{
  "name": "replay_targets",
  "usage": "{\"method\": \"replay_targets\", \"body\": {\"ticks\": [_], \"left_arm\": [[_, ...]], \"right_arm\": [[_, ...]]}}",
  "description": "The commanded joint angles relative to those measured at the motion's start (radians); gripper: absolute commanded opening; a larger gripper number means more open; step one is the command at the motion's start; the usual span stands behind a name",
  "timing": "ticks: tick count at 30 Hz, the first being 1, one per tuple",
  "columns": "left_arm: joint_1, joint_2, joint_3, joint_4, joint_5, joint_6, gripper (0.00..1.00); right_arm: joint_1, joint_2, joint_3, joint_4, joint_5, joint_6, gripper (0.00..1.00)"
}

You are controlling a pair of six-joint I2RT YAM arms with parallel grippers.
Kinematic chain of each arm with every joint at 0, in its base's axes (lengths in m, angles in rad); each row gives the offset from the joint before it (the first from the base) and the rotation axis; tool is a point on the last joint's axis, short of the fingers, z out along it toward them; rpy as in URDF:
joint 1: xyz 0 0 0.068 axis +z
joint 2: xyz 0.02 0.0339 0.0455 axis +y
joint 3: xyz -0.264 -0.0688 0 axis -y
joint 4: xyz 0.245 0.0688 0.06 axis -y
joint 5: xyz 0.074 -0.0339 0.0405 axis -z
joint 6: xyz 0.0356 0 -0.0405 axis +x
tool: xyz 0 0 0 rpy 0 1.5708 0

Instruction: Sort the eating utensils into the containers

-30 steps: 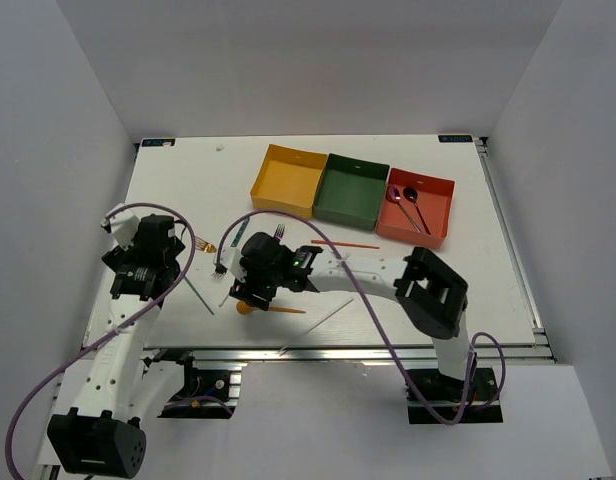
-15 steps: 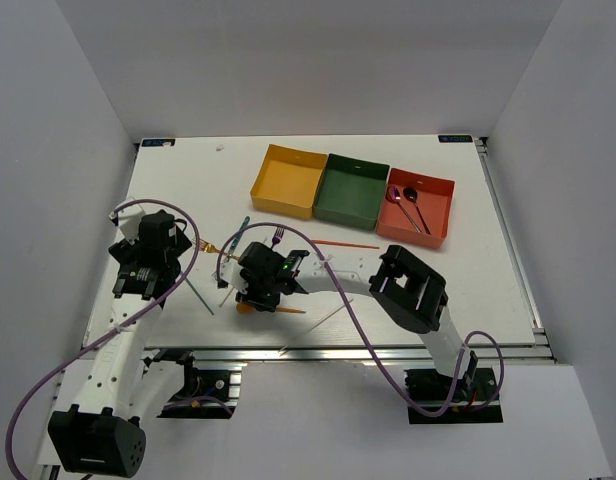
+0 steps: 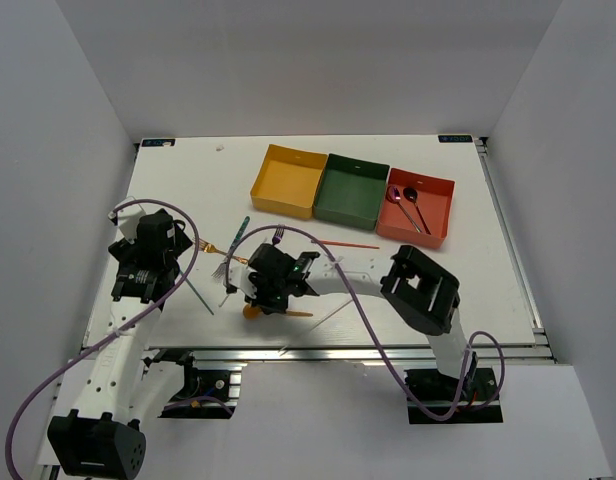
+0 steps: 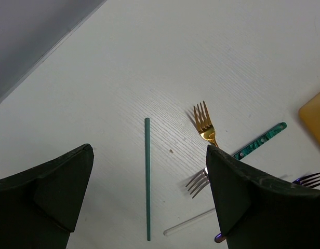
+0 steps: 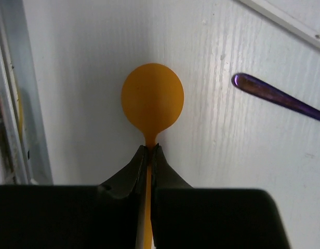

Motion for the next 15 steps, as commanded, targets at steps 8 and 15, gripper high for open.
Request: {"method": "replay_targets", "body": {"ticks": [8,15], "left_arm": [[-0.003,-0.037,-0.003,0.033,0.038,0.021,0.98],[-0.001,-0.037,-0.012,0.053,0.089,0.029,0.98]], "right_arm": [[-0.298,-0.399,-0.161,0.074,-0.053,0.007,0.00],[-0.676,-0.414,-0.144,0.035,0.123,-0.010,0.00]]}}
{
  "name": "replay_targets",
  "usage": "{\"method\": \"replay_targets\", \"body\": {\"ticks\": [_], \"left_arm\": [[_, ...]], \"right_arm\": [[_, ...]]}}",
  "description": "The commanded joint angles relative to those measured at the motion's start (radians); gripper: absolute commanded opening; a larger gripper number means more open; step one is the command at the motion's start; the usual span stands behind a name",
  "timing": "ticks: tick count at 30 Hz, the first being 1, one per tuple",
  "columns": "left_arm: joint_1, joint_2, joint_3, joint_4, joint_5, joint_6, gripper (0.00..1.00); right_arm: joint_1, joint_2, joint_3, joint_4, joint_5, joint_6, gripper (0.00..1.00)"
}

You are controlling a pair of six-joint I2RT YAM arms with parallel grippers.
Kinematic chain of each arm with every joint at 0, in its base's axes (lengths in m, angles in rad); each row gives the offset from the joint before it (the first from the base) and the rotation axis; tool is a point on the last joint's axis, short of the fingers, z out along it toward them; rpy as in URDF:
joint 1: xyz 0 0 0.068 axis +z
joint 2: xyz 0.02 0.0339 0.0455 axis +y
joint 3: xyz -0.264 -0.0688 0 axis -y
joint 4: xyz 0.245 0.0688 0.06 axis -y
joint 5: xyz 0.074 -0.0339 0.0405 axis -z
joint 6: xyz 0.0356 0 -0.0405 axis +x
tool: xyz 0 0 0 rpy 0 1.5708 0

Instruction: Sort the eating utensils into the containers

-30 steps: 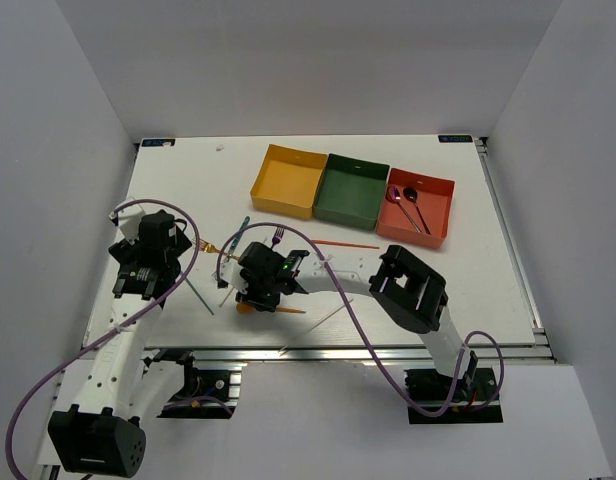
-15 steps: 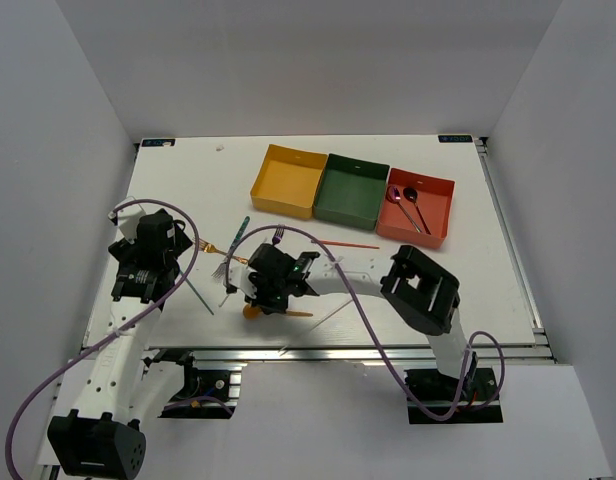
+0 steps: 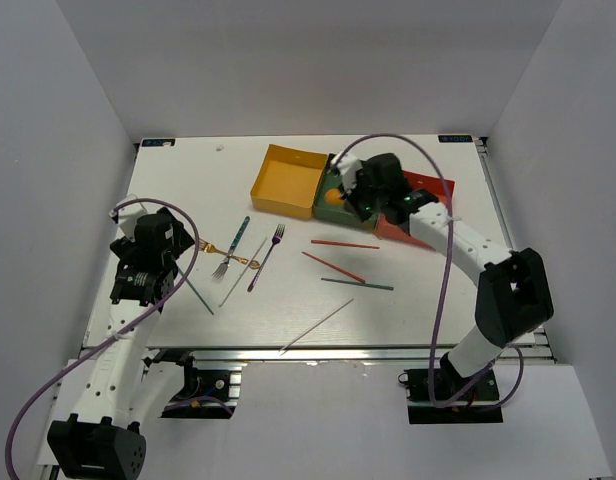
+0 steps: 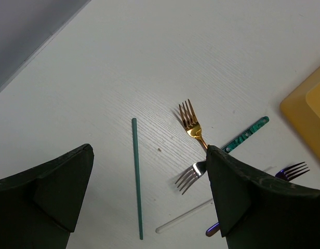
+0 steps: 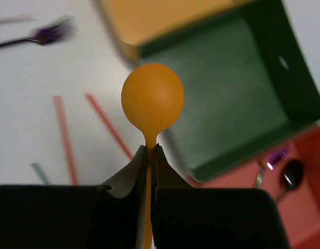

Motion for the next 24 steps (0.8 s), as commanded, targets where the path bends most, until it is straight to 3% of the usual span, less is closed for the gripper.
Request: {"method": "replay_targets", "body": {"ticks": [1,7,13,18,19,20,23,24], "left_arm": [[-0.003,-0.016,-0.012,0.037,0.054,0.013,0.98],[-0.001,0.021,-0.012,0.046,0.104,0.017,0.98],[-0.001,0.004,-0.023,0.066,0.161,0.028,0.98],[-0.003,0.010,-0.029,0.080,0.199,0.040,0.98],[-0.003,0.013,-0.029,0.082,0.207,0.040,0.98],[-0.003,0.013,-0.031,0.085,0.216,0.045,0.98],[-0.004,0.015,-0.038,0.093,0.238,0.048,0.98],[-0.004,0.015,-0.038,0.094,0.236,0.048,0.98]], "right_arm": [[-0.170,0.049,0.014,-0.020,0.109,0.010,0.00],[-0.343,0.112,0.031,0.088,0.206,-0.040,0.00],[-0.470,0.209,0.155,-0.004,0.077,-0.068,0.00],[-0.494,0.266,0.178,-0.027,0.083,-0.059,0.00],[-0.494,0.277,0.187,-0.027,0.101,-0.039,0.09],[-0.494,0.280,0.195,-0.032,0.114,-0.031,0.30],[-0.495,0.263,0.230,-0.066,0.114,-0.005,0.45],[-0.494,0.236,0.236,-0.069,0.120,0.009,0.69]]}}
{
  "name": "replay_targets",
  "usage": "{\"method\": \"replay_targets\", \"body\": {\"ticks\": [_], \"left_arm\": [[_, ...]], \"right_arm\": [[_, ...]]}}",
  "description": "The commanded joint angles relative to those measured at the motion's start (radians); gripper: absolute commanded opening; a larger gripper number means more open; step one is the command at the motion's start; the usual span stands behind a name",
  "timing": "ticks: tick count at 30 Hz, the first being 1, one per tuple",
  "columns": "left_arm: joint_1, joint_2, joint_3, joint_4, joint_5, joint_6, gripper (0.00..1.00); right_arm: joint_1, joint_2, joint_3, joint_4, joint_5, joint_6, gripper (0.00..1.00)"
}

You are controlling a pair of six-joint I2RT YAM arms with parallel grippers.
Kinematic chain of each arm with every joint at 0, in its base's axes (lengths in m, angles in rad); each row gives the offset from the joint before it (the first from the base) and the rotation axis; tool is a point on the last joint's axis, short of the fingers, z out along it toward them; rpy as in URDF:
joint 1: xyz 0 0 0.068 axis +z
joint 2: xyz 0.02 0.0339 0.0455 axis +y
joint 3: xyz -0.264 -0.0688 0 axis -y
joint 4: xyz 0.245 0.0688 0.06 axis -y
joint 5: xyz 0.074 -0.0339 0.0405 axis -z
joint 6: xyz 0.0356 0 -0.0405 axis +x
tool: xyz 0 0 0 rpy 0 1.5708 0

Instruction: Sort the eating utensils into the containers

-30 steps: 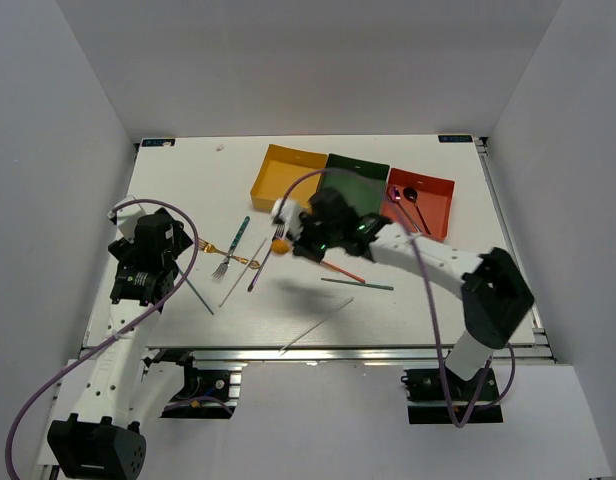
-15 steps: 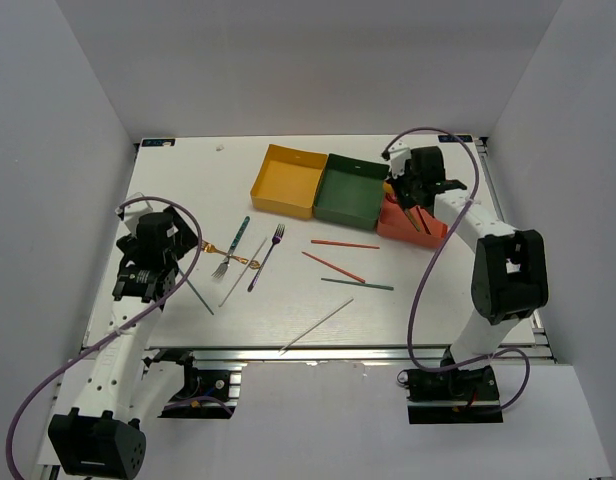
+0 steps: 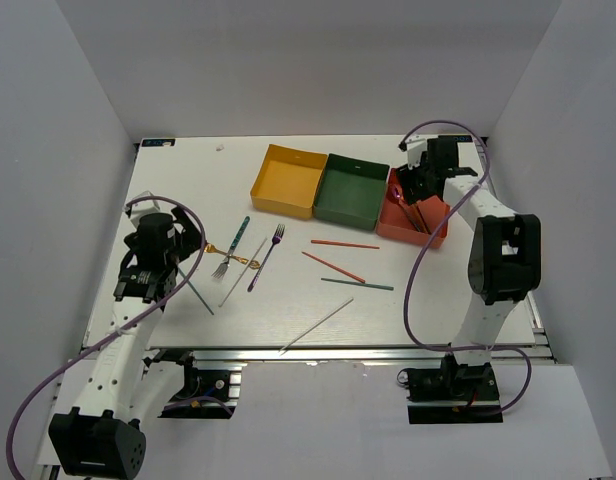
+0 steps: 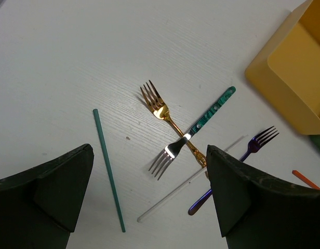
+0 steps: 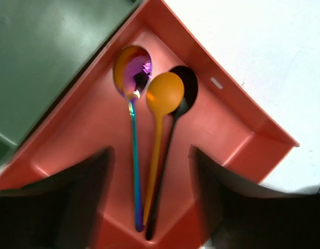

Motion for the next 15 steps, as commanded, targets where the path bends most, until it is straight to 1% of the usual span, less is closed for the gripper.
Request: {"method": "replay_targets", "body": {"ticks": [1,5,7,8,10,11,12,13,14,15], "left_arm": [[-0.004,-0.001,-0.011,0.023,0.034,0.016,0.98],[-0.004,0.007,-0.009,0.017,0.018,0.013,0.98],[-0.004,0.017,-0.012,0.018,0.028,0.013,0.98],[-0.011,0.022,-0.011,0.018,0.038,0.013,0.98],[-0.028,0.051,-0.005,0.014,0.055,0.023,0.98],[-0.057,0.080,0.014,0.009,0.066,0.032,0.98],[-0.076,0.100,0.026,-0.002,0.072,0.039,0.98],[-0.127,0.121,0.063,-0.012,0.077,0.046,0.98],[-0.166,0.146,0.087,-0.025,0.055,0.055,0.98],[-0.207,0.205,0.113,-0.052,0.038,0.063,0.98]], "right_arm": [[0.004,-0.068,0.083,-0.021,0.001,0.065,0.89],[0.022,-0.176,0.078,-0.027,-0.022,0.165,0.89],[0.065,-0.262,0.046,-0.018,0.057,0.294,0.89],[0.120,-0.288,0.029,-0.024,0.097,0.334,0.89],[0.180,-0.377,-0.052,-0.019,0.155,0.394,0.89],[0.232,-0.435,-0.127,0.008,0.212,0.435,0.89],[0.254,-0.465,-0.165,0.020,0.232,0.458,0.89],[0.269,-0.495,-0.201,0.033,0.237,0.483,0.89],[0.270,-0.553,-0.277,0.062,0.169,0.507,0.89],[0.268,-0.583,-0.317,0.085,0.139,0.551,0.89]]}}
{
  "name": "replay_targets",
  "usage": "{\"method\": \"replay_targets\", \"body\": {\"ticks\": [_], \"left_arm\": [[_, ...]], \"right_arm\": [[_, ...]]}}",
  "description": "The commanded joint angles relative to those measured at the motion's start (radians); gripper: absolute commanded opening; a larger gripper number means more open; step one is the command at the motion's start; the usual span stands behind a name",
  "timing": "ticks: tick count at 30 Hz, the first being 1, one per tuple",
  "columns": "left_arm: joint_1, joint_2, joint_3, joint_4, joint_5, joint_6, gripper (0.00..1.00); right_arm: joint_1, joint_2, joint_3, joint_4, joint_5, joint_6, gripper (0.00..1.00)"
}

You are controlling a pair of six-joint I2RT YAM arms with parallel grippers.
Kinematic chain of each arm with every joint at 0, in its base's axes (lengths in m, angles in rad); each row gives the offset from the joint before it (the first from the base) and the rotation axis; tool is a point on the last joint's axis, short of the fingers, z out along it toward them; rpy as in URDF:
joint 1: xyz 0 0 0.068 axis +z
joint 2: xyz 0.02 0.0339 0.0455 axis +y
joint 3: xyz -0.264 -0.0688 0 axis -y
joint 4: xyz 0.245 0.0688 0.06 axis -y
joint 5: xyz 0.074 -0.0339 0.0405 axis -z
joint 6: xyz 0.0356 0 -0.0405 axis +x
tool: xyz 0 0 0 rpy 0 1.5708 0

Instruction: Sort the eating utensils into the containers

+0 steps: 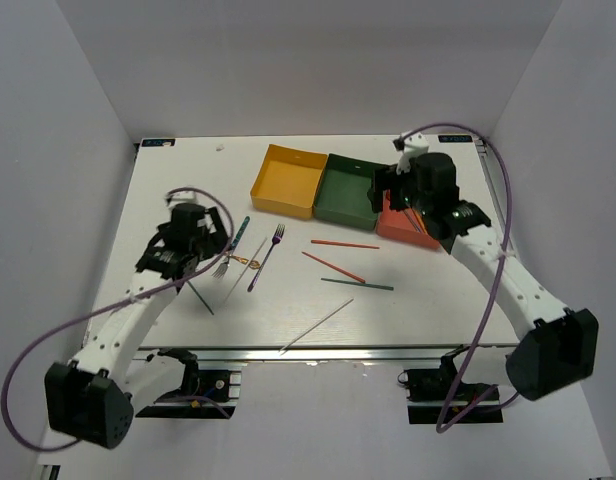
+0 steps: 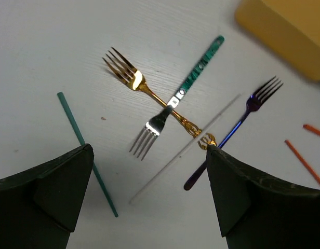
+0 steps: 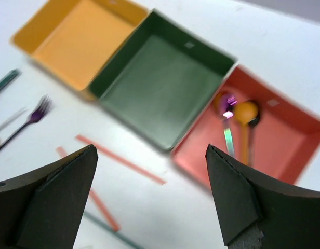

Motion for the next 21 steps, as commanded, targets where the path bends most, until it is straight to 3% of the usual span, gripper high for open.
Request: {"method": "replay_targets", "body": {"ticks": [1,2,4,8,11,12,16,21], "left_arm": [[-0.187,0.107,0.119,-0.047,-0.013,0.041,0.98],[-0.234,0.147,0.182,-0.058,-0.035,0.049,0.98],[-0.312,0.275,0.242,-0.067,0.000,0.067,0.98],[-0.328,0.468,0.346,-0.032,0.166,0.129,0.93],[-0.329,0.578,0.406,-0.006,0.218,0.161,0.78],[-0.329,0.608,0.438,-0.003,0.230,0.172,0.62],[-0.329,0.755,0.523,-0.041,0.198,0.198,0.59],[-0.329,0.796,0.531,-0.038,0.177,0.199,0.59]], "right_arm": [[-0.006,-0.082,-0.158,0.061,-0.036,0.169,0.89],[-0.008,-0.125,-0.189,0.088,-0.157,0.172,0.89],[-0.008,-0.158,-0.260,0.105,-0.224,0.186,0.89],[-0.008,-0.236,-0.300,0.069,-0.203,0.235,0.89],[-0.008,-0.299,-0.356,0.066,-0.225,0.243,0.89],[-0.008,-0.311,-0.373,0.078,-0.236,0.244,0.89],[-0.008,-0.353,-0.416,0.069,-0.294,0.244,0.89],[-0.008,-0.397,-0.430,0.067,-0.322,0.239,0.89]]}}
